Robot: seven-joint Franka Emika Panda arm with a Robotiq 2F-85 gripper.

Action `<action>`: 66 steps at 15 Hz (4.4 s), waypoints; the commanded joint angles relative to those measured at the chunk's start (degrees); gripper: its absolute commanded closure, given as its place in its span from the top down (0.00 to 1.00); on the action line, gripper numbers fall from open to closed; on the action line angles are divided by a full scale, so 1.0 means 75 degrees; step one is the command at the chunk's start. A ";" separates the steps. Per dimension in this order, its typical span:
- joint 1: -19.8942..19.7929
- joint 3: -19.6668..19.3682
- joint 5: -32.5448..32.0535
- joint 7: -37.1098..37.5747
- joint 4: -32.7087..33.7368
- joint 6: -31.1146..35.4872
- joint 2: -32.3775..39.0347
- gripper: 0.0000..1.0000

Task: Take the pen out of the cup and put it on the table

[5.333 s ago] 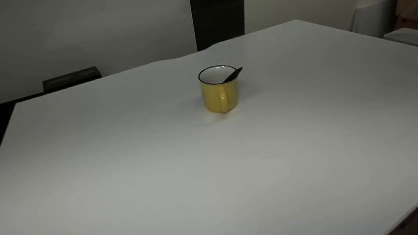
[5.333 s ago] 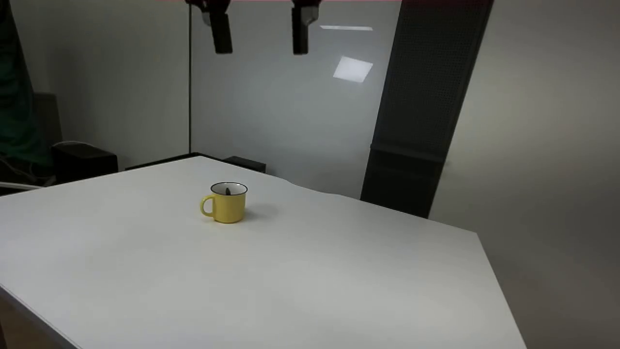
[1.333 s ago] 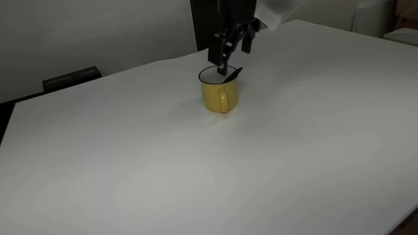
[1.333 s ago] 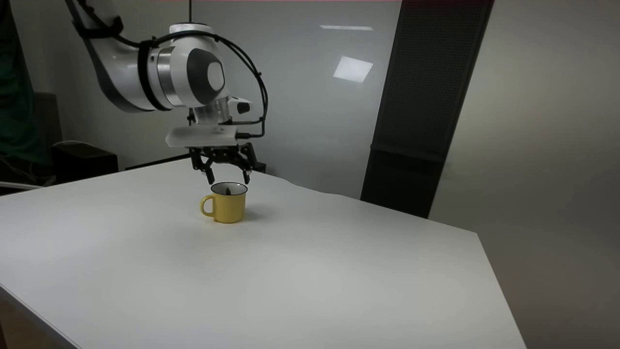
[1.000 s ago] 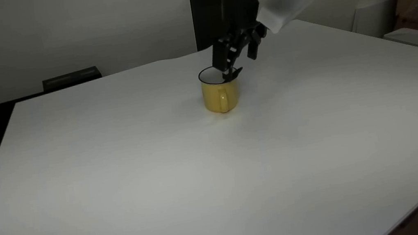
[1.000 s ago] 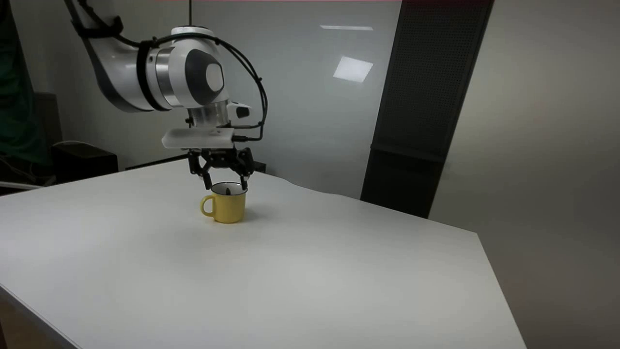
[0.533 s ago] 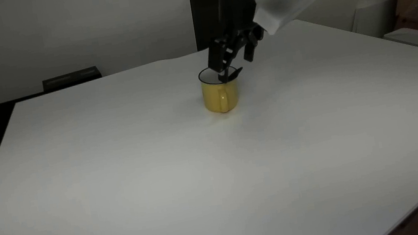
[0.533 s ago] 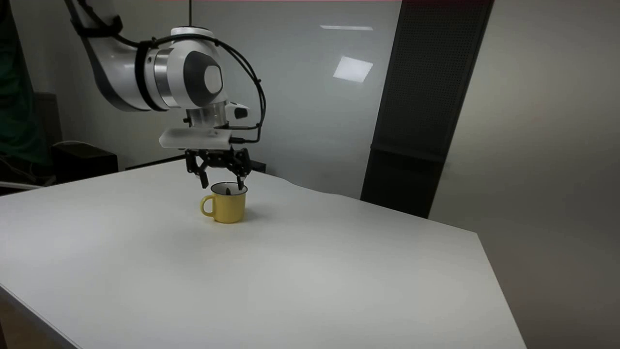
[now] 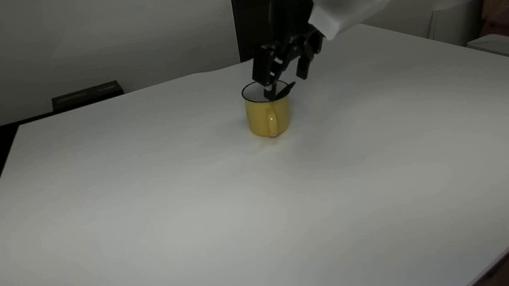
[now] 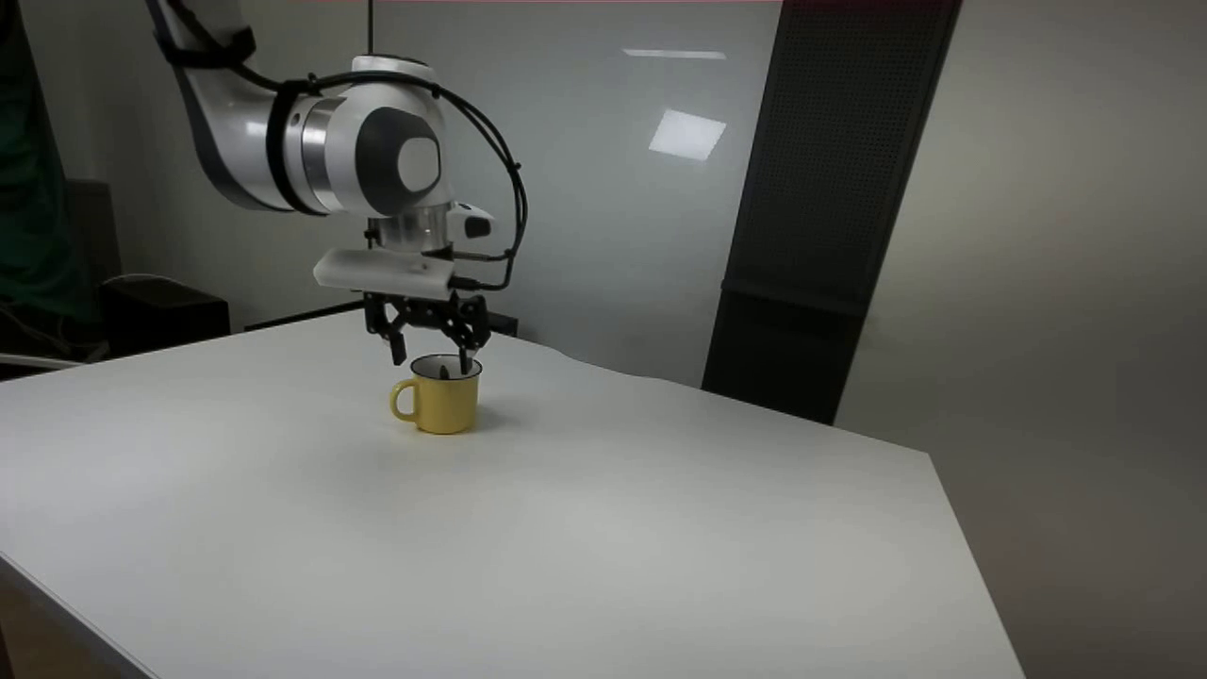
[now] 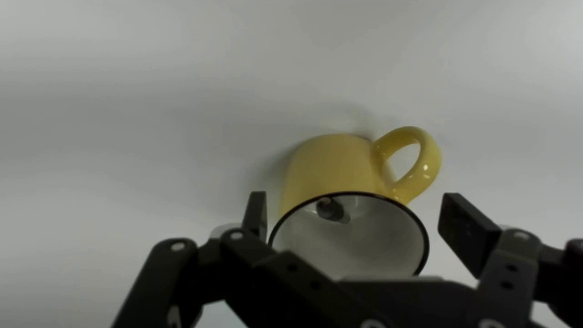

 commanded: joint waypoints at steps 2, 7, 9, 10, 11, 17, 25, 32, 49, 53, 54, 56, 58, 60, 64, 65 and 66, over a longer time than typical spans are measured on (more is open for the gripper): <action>-0.0483 0.0347 0.0378 -0.0328 -0.0007 0.0214 0.0021 0.60; -0.0744 0.0543 0.0556 -0.0592 0.0044 0.0372 0.0138 0.25; -0.0855 0.0663 0.0612 -0.0677 0.0051 0.0421 0.0191 0.11; -0.0926 0.0747 0.0660 -0.0732 0.0026 0.0432 0.0179 0.05; -0.1010 0.0849 0.0733 -0.0816 -0.0013 0.0452 0.0146 0.01; -0.1153 0.0953 0.0749 -0.0974 -0.0382 0.0501 -0.0527 0.03; -0.0808 0.0384 0.0197 -0.0874 -0.0888 -0.0618 -0.2666 0.03; -0.0976 -0.0431 -0.2161 0.0165 -0.1804 0.1145 -0.3243 0.03; -0.3203 0.1258 -0.1982 0.0445 -0.1551 0.4312 -0.0170 0.03; -0.3865 0.1758 -0.2018 0.0317 -0.1357 0.4302 0.0290 0.03; -0.3977 0.1832 -0.2022 0.0294 -0.1315 0.4299 0.0418 0.03; -0.4132 0.1942 -0.1906 0.0200 -0.1237 0.4294 0.0673 0.03; -0.4270 0.2019 -0.1899 0.0170 -0.1178 0.4291 0.0881 0.03; -0.4392 0.2096 -0.1905 0.0153 -0.1122 0.4291 0.1070 0.03; -0.4523 0.2219 -0.1898 0.0129 -0.1048 0.4291 0.1389 0.03; -0.4545 0.2245 -0.1895 0.0123 -0.1051 0.4291 0.1450 0.38; -0.4576 0.2275 -0.1912 0.0114 -0.1046 0.4287 0.1505 0.40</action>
